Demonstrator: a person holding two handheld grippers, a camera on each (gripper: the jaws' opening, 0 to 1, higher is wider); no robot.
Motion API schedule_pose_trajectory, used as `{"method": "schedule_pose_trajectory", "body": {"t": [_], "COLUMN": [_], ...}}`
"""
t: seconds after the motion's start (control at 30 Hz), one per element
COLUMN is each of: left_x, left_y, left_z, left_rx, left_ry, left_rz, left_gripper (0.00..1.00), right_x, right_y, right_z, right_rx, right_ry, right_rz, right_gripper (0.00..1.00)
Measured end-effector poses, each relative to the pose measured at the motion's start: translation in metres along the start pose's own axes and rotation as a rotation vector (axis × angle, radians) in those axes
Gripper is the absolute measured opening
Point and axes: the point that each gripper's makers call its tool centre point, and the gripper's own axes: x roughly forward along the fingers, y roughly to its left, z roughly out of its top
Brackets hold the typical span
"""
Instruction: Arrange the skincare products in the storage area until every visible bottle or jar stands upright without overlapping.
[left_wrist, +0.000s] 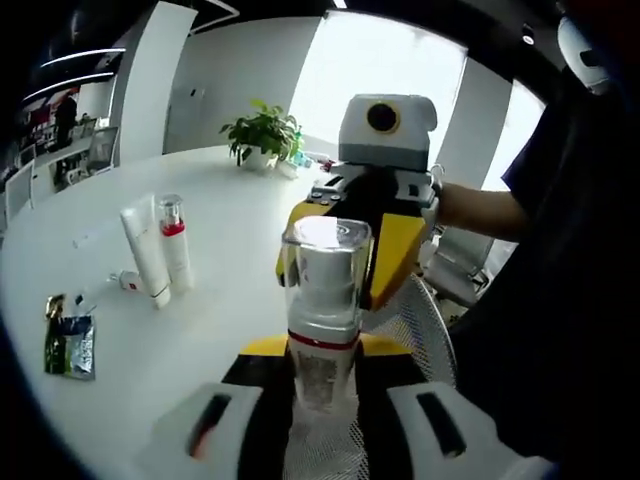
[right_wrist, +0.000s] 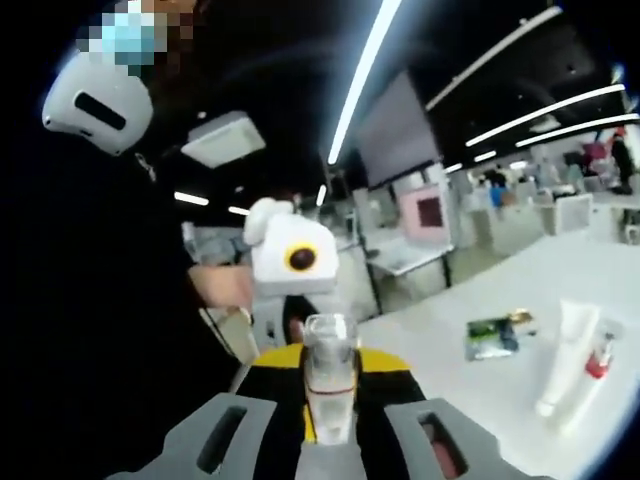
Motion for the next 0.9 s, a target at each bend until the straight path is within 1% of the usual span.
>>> {"method": "schedule_pose_trajectory", "body": {"t": [0.07, 0.13, 0.2, 0.27, 0.33, 0.43, 0.5, 0.57, 0.67, 0.7, 0.73, 0.83, 0.9], "left_x": [0.001, 0.002, 0.003, 0.004, 0.002, -0.004, -0.01, -0.015, -0.022, -0.025, -0.026, -0.03, -0.032], "left_y": [0.006, 0.011, 0.019, 0.021, 0.024, 0.031, 0.04, 0.044, 0.052, 0.055, 0.058, 0.064, 0.068], "left_z": [0.0, -0.005, -0.018, -0.026, -0.033, -0.042, -0.049, -0.054, -0.061, -0.063, -0.064, -0.07, -0.074], "left_rx": [0.002, -0.003, -0.006, -0.002, -0.019, -0.039, -0.073, -0.082, -0.103, -0.113, -0.117, -0.122, -0.118], "left_ry": [-0.005, 0.01, 0.061, 0.078, 0.088, 0.082, 0.073, 0.063, 0.048, 0.038, 0.032, 0.028, 0.017], "left_rz": [0.021, 0.035, 0.069, 0.079, 0.1, 0.145, 0.2, 0.217, 0.259, 0.278, 0.29, 0.331, 0.362], "left_gripper": [0.22, 0.23, 0.24, 0.28, 0.33, 0.38, 0.42, 0.49, 0.55, 0.56, 0.58, 0.63, 0.65], "right_x": [0.0, -0.002, -0.005, -0.008, -0.012, -0.018, -0.023, -0.029, -0.038, -0.039, -0.042, -0.045, -0.049], "right_y": [-0.005, -0.01, -0.018, -0.024, -0.034, -0.047, -0.057, -0.072, -0.095, -0.099, -0.108, -0.117, -0.125], "right_z": [0.0, 0.0, 0.003, 0.003, -0.002, -0.005, -0.008, -0.011, -0.017, -0.019, -0.021, -0.025, -0.029], "right_rx": [0.001, 0.004, 0.013, 0.014, 0.008, 0.027, 0.033, 0.033, 0.034, 0.032, 0.014, 0.013, 0.015], "right_ry": [-0.002, -0.007, -0.026, -0.025, 0.001, 0.005, 0.014, 0.017, 0.017, 0.021, 0.031, 0.036, 0.049], "right_rz": [-0.007, -0.016, -0.033, -0.045, -0.073, -0.101, -0.122, -0.165, -0.216, -0.224, -0.251, -0.262, -0.286], "right_gripper": [0.09, 0.09, 0.09, 0.09, 0.09, 0.09, 0.09, 0.09, 0.09, 0.09, 0.09, 0.09, 0.09]}}
